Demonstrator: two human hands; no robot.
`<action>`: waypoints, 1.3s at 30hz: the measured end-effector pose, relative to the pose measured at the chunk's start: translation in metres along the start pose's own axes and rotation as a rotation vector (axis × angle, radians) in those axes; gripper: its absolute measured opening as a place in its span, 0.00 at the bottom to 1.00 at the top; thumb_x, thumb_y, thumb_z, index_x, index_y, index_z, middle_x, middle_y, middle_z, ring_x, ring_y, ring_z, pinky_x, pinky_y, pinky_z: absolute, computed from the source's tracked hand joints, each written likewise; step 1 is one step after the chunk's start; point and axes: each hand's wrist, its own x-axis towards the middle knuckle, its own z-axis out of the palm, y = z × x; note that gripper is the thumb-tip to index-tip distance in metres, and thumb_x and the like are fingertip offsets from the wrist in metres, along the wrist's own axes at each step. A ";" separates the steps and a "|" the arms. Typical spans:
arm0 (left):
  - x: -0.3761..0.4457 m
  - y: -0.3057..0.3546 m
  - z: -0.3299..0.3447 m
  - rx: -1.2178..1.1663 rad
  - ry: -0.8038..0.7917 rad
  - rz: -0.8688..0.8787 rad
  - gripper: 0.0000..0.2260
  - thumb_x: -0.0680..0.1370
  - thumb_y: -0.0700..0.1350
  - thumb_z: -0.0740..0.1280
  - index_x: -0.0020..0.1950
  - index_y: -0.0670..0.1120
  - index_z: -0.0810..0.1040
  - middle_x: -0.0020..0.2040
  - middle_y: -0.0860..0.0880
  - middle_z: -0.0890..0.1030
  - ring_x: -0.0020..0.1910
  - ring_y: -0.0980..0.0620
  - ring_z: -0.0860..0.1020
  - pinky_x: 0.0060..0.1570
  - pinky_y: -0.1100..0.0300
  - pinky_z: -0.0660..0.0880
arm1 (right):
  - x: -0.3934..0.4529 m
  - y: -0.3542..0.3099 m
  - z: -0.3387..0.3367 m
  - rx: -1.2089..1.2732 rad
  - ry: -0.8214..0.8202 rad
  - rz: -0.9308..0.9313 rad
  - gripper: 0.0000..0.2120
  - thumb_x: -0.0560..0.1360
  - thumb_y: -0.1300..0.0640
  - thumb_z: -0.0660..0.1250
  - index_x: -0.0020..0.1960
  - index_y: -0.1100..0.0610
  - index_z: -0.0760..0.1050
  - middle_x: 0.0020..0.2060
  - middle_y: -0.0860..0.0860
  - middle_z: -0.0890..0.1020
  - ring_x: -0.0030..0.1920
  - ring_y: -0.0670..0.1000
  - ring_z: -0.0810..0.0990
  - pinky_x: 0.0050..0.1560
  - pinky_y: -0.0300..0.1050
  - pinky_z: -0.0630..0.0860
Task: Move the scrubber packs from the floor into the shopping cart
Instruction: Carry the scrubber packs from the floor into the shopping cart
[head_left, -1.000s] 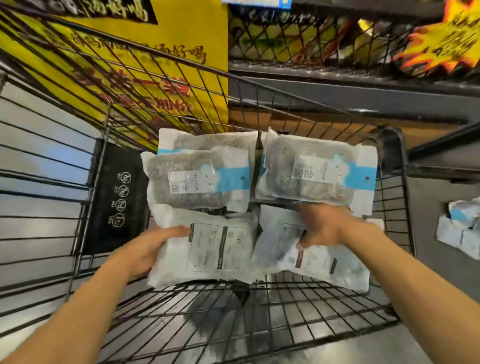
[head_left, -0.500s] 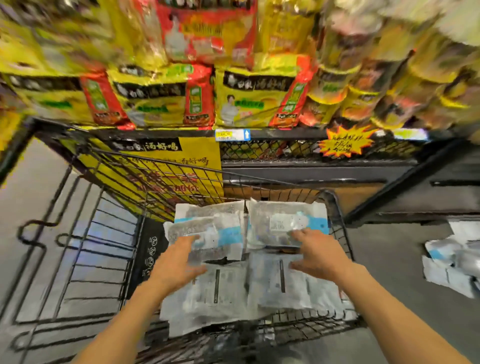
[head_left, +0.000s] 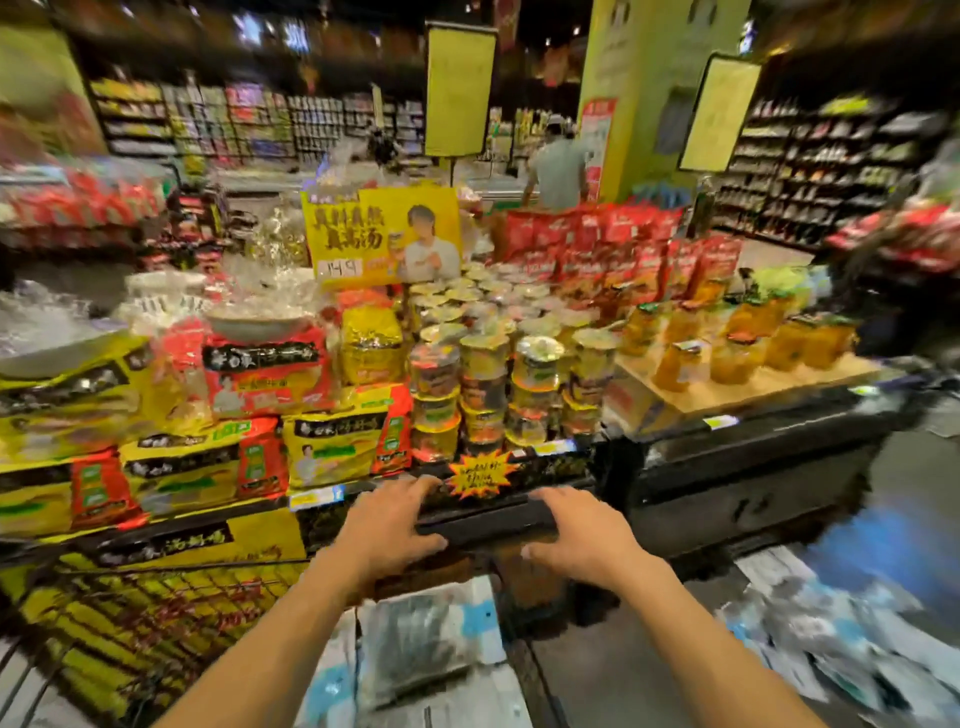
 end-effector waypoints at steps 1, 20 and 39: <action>0.010 0.022 -0.005 0.011 0.019 0.029 0.37 0.72 0.65 0.70 0.77 0.56 0.64 0.73 0.50 0.73 0.71 0.47 0.73 0.66 0.48 0.73 | -0.010 0.019 -0.010 0.010 0.015 0.021 0.38 0.74 0.33 0.68 0.78 0.45 0.61 0.72 0.50 0.72 0.72 0.55 0.70 0.67 0.54 0.72; 0.187 0.577 0.058 0.068 -0.059 0.785 0.34 0.76 0.66 0.65 0.78 0.55 0.63 0.73 0.51 0.73 0.70 0.46 0.74 0.64 0.48 0.74 | -0.297 0.476 -0.096 0.133 0.283 0.816 0.37 0.75 0.34 0.67 0.79 0.46 0.61 0.76 0.49 0.68 0.74 0.54 0.69 0.68 0.52 0.71; 0.374 0.978 0.207 0.189 -0.182 1.195 0.33 0.79 0.67 0.61 0.80 0.53 0.60 0.74 0.48 0.71 0.72 0.43 0.71 0.67 0.45 0.69 | -0.374 0.800 -0.114 0.157 0.268 1.282 0.37 0.75 0.34 0.67 0.79 0.44 0.61 0.77 0.49 0.68 0.76 0.56 0.66 0.74 0.54 0.67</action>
